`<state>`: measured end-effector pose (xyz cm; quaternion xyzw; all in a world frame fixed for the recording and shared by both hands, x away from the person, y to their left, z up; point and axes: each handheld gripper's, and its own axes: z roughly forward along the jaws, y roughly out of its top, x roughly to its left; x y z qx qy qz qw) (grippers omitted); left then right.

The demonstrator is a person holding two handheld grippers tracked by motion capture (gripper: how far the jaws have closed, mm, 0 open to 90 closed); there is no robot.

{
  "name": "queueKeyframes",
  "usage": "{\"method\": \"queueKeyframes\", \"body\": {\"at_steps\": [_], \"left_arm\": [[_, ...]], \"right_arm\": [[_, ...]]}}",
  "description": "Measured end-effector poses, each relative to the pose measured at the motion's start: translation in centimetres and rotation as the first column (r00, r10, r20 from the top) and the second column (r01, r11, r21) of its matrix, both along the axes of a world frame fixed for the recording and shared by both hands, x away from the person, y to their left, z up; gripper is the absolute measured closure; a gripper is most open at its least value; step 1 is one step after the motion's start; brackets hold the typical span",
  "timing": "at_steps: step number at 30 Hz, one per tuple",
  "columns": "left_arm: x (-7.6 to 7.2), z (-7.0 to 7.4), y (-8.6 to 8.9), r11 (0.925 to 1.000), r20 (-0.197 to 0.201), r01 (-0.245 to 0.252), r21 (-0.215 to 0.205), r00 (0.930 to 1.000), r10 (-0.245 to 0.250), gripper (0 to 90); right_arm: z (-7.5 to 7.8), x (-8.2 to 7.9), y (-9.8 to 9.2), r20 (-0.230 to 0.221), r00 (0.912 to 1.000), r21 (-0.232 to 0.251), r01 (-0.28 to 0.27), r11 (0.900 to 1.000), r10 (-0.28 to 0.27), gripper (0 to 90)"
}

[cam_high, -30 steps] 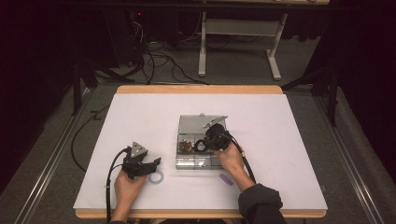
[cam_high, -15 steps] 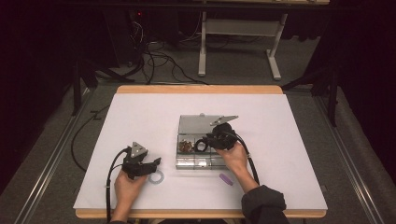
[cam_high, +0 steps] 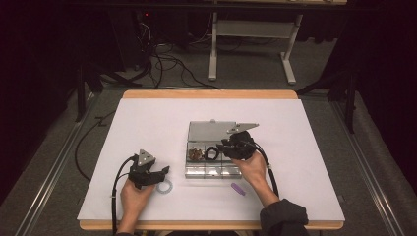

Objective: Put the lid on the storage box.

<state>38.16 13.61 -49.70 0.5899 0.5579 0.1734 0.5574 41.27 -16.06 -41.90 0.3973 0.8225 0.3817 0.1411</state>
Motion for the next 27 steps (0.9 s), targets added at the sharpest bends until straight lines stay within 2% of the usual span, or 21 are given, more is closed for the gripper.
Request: {"method": "queueKeyframes", "body": {"at_steps": [5,13,19,27], "left_arm": [[0.0,0.0,0.0,1.0,0.0,0.0,0.0,1.0,0.0,34.7],[0.0,0.0,0.0,1.0,0.0,0.0,0.0,1.0,0.0,34.7],[0.0,0.0,0.0,1.0,-0.001,0.0,0.0,1.0,0.0,34.7],[0.0,0.0,0.0,1.0,0.0,-0.001,-0.001,1.0,0.001,34.6]], "right_arm": [[0.5,-0.6,-0.8,0.028,0.9996,0.007,0.003,1.0,-0.003,67.6],[0.5,-1.2,-2.1,0.034,0.9991,0.027,0.024,0.999,-0.025,68.1],[1.0,-2.1,-3.1,0.073,0.9965,0.05,0.037,0.998,-0.04,71.2],[1.0,-3.6,-4.7,0.088,0.9944,0.068,0.053,0.996,-0.059,72.0]]}}
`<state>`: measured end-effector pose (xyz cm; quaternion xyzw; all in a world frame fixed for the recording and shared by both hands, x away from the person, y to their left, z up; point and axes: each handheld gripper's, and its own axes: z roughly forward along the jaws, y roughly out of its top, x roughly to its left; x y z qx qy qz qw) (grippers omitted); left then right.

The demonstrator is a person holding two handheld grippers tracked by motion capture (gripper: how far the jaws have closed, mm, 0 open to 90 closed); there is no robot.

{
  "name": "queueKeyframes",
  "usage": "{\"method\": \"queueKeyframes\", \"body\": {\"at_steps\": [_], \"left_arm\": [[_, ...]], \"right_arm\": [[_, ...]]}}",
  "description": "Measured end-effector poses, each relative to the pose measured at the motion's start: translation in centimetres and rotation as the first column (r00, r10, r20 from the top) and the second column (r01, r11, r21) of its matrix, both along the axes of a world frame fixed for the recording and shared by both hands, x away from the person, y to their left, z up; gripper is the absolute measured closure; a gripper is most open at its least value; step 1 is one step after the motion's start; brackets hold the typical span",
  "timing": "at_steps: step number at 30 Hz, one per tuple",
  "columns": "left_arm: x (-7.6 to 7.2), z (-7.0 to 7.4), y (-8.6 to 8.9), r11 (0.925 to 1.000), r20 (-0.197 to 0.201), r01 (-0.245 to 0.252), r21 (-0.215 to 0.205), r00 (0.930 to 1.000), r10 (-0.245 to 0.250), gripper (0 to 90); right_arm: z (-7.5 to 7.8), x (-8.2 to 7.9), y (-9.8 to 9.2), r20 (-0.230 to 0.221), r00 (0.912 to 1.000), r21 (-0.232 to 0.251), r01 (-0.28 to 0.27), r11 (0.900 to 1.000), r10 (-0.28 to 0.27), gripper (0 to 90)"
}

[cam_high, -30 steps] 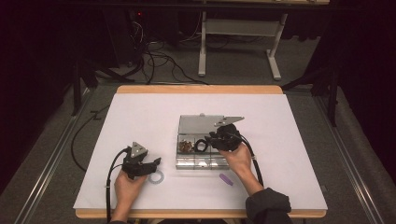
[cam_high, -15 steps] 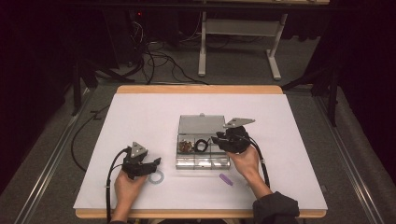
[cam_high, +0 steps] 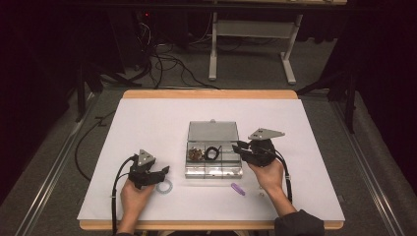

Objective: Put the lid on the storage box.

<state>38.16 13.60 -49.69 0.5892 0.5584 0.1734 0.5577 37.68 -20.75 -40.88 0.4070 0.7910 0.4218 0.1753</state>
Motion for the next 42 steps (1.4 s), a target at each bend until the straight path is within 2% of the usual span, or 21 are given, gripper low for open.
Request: {"method": "queueKeyframes", "body": {"at_steps": [7,18,24,28,34,42], "left_arm": [[0.0,0.0,0.0,1.0,0.0,0.001,0.002,1.0,-0.001,34.6],[0.0,0.0,0.1,1.0,-0.001,0.0,0.002,1.0,0.0,34.7],[0.0,0.0,0.0,1.0,0.0,0.0,0.001,1.0,0.0,34.7],[0.0,0.0,0.0,1.0,0.0,0.001,0.004,1.0,-0.001,34.7],[0.0,0.0,0.0,1.0,0.001,-0.001,0.005,1.0,0.001,34.7],[0.0,0.0,0.0,1.0,0.003,-0.001,0.006,1.0,0.001,34.6]], "right_arm": [[-0.4,-1.2,-1.8,0.005,0.9995,0.025,0.03,0.999,-0.03,73.5],[-1.3,-3.4,-3.8,-0.004,0.999,0.032,0.045,0.998,-0.045,77.4],[-1.2,-4.3,-4.7,0.028,0.9976,0.002,0.063,0.998,-0.063,77.4],[-1.5,-4.8,-5.2,0.021,0.9964,0.002,0.082,0.997,-0.082,77.4],[-2.3,-5.7,-5.6,0.013,0.9957,-0.032,0.092,0.995,-0.091,79.0],[-2.8,-6.7,-5.9,0.009,0.9953,-0.021,0.096,0.995,-0.096,79.3]]}}
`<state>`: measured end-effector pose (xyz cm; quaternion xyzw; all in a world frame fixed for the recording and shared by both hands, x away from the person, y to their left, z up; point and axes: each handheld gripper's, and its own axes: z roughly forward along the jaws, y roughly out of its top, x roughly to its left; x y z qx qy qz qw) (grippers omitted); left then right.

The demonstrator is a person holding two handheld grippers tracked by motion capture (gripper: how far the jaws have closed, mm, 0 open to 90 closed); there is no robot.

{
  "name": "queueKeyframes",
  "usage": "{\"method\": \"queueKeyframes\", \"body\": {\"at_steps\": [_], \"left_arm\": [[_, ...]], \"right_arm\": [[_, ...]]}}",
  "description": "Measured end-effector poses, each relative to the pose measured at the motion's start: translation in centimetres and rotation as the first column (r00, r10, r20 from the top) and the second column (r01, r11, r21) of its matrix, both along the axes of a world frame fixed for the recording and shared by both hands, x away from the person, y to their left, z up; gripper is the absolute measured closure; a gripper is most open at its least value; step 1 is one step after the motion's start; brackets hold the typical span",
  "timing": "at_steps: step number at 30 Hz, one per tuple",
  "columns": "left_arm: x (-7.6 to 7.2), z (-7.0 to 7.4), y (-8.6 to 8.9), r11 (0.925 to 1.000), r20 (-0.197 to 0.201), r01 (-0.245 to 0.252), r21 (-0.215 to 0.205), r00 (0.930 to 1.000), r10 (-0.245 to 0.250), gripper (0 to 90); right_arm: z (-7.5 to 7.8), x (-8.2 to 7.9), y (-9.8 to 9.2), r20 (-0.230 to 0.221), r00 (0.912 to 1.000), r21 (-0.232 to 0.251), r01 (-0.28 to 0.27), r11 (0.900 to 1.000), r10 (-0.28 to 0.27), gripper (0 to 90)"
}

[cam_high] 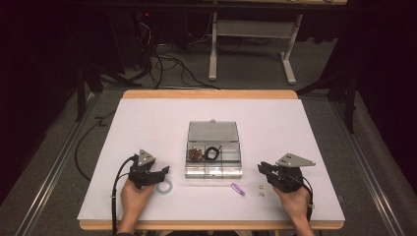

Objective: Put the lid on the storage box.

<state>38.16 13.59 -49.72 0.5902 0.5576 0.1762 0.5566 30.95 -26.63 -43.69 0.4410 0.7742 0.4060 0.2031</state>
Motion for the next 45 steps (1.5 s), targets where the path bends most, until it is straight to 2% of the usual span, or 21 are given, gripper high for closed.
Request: {"method": "queueKeyframes", "body": {"at_steps": [19,20,21,26,27,28,29,32,33,34,39,40,41,42,43,44,45], "left_arm": [[0.0,0.0,0.0,1.0,0.001,-0.001,0.003,1.0,0.001,34.3],[-0.1,0.0,0.3,0.9987,-0.005,0.031,0.04,0.9995,-0.031,34.3],[0.0,0.0,0.0,1.0,0.001,-0.001,0.003,1.0,0.001,34.3],[0.0,0.0,0.0,1.0,0.002,-0.002,0.003,1.0,0.002,34.2],[-0.1,0.0,0.3,0.9987,-0.005,0.031,0.04,0.9995,-0.03,34.2],[0.0,0.0,0.0,1.0,0.001,0.0,0.006,1.0,0.0,34.2],[0.0,0.0,0.0,1.0,0.002,-0.002,0.003,1.0,0.002,34.2],[0.0,0.0,0.0,1.0,0.002,-0.002,0.003,1.0,0.002,34.2],[-0.1,0.0,0.3,0.9987,-0.005,0.03,0.04,0.9995,-0.03,34.2],[0.0,0.0,0.0,1.0,0.001,0.0,0.007,1.0,0.0,34.2],[0.0,0.0,0.0,1.0,0.002,-0.002,0.004,1.0,0.002,34.2],[-0.1,0.0,0.3,0.9986,-0.005,0.032,0.043,0.9995,-0.032,34.2],[-0.1,0.0,0.3,0.9987,-0.005,0.03,0.041,0.9995,-0.03,34.2],[0.0,0.0,0.0,1.0,0.002,-0.002,0.004,1.0,0.002,34.2],[0.0,0.0,0.0,1.0,0.002,-0.002,0.004,1.0,0.002,34.2],[-0.1,0.0,0.3,0.9988,-0.005,0.03,0.04,0.9996,-0.03,34.2],[0.0,0.0,0.0,1.0,0.002,-0.002,0.004,1.0,0.002,34.2]], "right_arm": [[-2.2,-1.6,-0.1,-0.06,0.9982,-0.007,0.002,1.0,-0.002,80.3],[-2.3,-1.6,-0.1,-0.058,0.9983,-0.012,0.002,1.0,-0.003,80.3],[-2.4,-1.6,-0.2,-0.062,0.9981,-0.015,0.005,1.0,-0.006,80.4],[-2.7,-2.1,-0.4,-0.073,0.9973,-0.014,0.009,1.0,-0.01,80.4],[-2.8,-2.2,-0.4,-0.077,0.997,-0.011,0.013,1.0,-0.014,80.4],[-2.8,-2.2,-0.5,-0.076,0.997,-0.014,0.011,1.0,-0.012,80.4],[-2.9,-2.4,-0.6,-0.078,0.9968,-0.012,0.015,1.0,-0.016,80.4],[-3.1,-2.6,-0.7,-0.085,0.9961,-0.007,0.02,1.0,-0.021,80.3],[-3.2,-2.6,-0.8,-0.09,0.9957,-0.009,0.021,1.0,-0.022,80.2],[-3.3,-2.5,-0.8,-0.092,0.9955,-0.006,0.02,1.0,-0.02,80.2],[-3.9,-2.5,-0.7,-0.113,0.9934,-0.005,0.021,1.0,-0.021,80.2],[-4.0,-2.4,-0.7,-0.114,0.9932,-0.006,0.019,1.0,-0.02,80.2],[-4.1,-2.4,-0.6,-0.12,0.9925,-0.01,0.023,1.0,-0.024,80.2],[-4.1,-2.4,-0.6,-0.121,0.9924,-0.007,0.023,1.0,-0.024,80.2],[-4.2,-2.4,-0.6,-0.124,0.992,-0.006,0.026,1.0,-0.027,80.2],[-4.2,-2.4,-0.6,-0.125,0.9918,-0.006,0.027,1.0,-0.027,80.4],[-4.2,-2.4,-0.7,-0.126,0.9917,-0.008,0.022,1.0,-0.023,81.2]]}}
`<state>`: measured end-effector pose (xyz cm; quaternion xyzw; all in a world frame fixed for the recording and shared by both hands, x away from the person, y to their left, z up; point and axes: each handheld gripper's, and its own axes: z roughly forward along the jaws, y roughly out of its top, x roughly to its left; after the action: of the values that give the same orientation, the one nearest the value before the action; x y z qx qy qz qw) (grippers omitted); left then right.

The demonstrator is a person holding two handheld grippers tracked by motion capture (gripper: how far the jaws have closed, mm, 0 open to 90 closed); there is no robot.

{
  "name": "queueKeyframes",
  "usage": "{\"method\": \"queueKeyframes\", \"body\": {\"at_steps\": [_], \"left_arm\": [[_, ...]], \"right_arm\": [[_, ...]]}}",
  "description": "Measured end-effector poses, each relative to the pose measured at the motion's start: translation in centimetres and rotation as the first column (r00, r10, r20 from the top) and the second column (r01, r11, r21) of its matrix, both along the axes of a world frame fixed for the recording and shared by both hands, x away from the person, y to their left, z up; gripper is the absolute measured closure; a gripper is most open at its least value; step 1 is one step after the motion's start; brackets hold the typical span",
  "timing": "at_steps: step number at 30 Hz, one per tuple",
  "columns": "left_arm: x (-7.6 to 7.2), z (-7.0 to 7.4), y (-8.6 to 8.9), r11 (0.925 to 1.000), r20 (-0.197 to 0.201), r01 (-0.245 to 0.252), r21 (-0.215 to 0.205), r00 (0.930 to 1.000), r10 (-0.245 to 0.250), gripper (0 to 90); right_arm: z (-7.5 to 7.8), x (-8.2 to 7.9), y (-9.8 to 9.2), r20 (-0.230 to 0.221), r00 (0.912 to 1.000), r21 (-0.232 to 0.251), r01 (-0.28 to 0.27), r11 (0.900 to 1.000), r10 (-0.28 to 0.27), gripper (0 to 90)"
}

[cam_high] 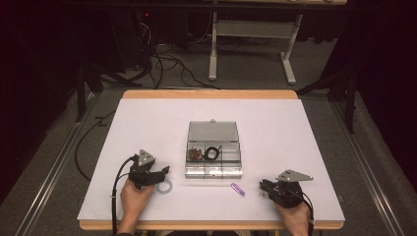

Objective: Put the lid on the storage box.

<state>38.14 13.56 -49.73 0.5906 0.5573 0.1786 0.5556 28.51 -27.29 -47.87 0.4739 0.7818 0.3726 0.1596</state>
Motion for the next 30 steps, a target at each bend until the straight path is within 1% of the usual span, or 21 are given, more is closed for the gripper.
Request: {"method": "queueKeyframes", "body": {"at_steps": [3,5,6,7,8,9,10,11,12,13,25,26,27,28,30], "left_arm": [[0.0,0.0,0.0,1.0,0.0,0.0,0.0,1.0,0.0,34.2],[0.0,0.0,-0.01,1.0,0.0,0.0,0.0,1.0,0.0,34.2],[-0.1,0.0,0.27,0.9989,-0.006,0.031,0.036,0.9995,-0.031,34.2],[0.0,0.0,-0.01,1.0,0.001,-0.001,0.001,1.0,0.001,34.1],[-0.01,0.0,0.01,1.0,-0.001,0.002,0.004,1.0,-0.002,34.1],[-0.1,0.0,0.27,0.9989,-0.006,0.031,0.036,0.9995,-0.031,34.1],[0.0,0.0,-0.01,1.0,0.0,-0.001,0.001,1.0,0.001,34.1],[0.0,0.0,-0.01,1.0,0.001,-0.001,0.001,1.0,0.001,34.1],[-0.11,0.0,0.27,0.9988,-0.006,0.031,0.037,0.9995,-0.031,34.1],[-0.01,0.0,-0.02,1.0,0.001,-0.001,0.001,1.0,0.001,34.1],[-0.01,0.0,-0.01,1.0,0.001,-0.001,0.002,1.0,0.001,33.9],[-0.11,0.0,0.27,0.9988,-0.005,0.03,0.038,0.9995,-0.03,33.9],[-0.11,0.01,0.31,0.9986,-0.007,0.033,0.041,0.9995,-0.032,33.9],[-0.01,0.0,0.02,1.0,0.0,0.001,0.005,1.0,-0.001,33.9],[-0.01,0.0,0.02,1.0,0.0,0.001,0.005,1.0,-0.001,33.9]], "right_arm": [[-0.02,-0.06,0.07,-0.007,1.0,-0.008,-0.002,1.0,0.002,82.7],[-0.06,0.02,-0.01,-0.003,1.0,-0.009,-0.007,1.0,0.007,83.9],[-0.07,0.04,-0.02,-0.005,1.0,-0.005,-0.006,1.0,0.006,84.6],[-0.09,0.07,-0.03,-0.004,1.0,-0.003,-0.008,1.0,0.008,85.0],[-0.1,0.11,-0.03,-0.003,0.9999,-0.004,-0.011,1.0,0.011,85.5],[-0.09,0.12,0.02,-0.003,0.9999,-0.003,-0.011,1.0,0.011,86.1],[-0.07,0.11,0.07,-0.007,0.9999,-0.005,-0.013,1.0,0.013,86.9],[-0.07,0.14,0.1,-0.002,0.9998,-0.011,-0.019,1.0,0.019,87.1],[-0.05,0.14,0.17,-0.003,0.9998,-0.012,-0.018,1.0,0.018,87.3],[-0.04,0.16,0.21,-0.007,0.9998,-0.011,-0.017,1.0,0.017,87.4],[0.18,0.45,0.27,-0.007,0.9991,-0.023,-0.041,0.999,0.041,88.9],[0.22,0.47,0.29,-0.01,0.9991,-0.024,-0.041,0.999,0.041,89.0],[0.26,0.49,0.31,-0.011,0.999,-0.026,-0.043,0.999,0.042,89.1],[0.31,0.52,0.34,-0.013,0.9989,-0.029,-0.045,0.999,0.045,89.1],[0.3,0.59,0.35,-0.012,0.999,-0.027,-0.043,0.999,0.043,89.1]]}}
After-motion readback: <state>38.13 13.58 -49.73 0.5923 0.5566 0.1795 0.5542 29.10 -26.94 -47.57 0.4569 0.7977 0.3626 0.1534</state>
